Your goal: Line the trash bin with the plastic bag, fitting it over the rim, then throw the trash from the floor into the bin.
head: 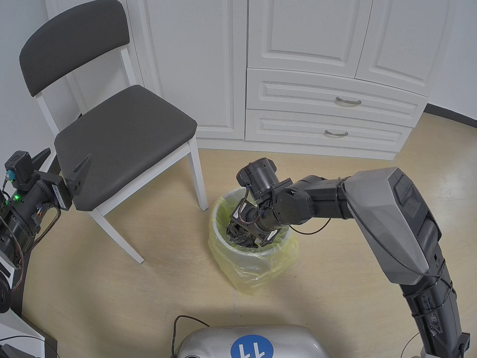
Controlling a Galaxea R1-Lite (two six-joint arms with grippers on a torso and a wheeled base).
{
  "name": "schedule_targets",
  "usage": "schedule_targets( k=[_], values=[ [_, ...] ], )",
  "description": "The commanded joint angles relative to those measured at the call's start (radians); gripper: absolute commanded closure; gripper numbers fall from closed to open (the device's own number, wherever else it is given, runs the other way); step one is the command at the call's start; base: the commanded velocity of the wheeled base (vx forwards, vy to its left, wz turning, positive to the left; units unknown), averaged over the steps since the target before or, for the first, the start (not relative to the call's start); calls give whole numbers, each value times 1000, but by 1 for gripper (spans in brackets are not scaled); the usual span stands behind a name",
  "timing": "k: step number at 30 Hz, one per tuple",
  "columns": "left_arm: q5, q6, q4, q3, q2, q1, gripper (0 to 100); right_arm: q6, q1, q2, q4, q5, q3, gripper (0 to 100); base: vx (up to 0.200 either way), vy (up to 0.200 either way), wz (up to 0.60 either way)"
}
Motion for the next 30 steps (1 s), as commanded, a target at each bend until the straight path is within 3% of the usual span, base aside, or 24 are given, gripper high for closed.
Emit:
schedule_targets(
  k=[1, 15, 30],
  values=[
    [0, 2, -1, 0, -4, 0, 0, -8, -20, 63, -20, 10, 0, 100, 0, 0, 0],
    [0, 3, -1, 0, -7, 0, 0, -32, -79, 100, -98, 27, 0, 100, 0, 0, 0],
    [0, 2, -1, 0, -8, 2, 0, -37, -82, 137, -81, 27, 0, 100, 0, 0, 0]
  ],
)
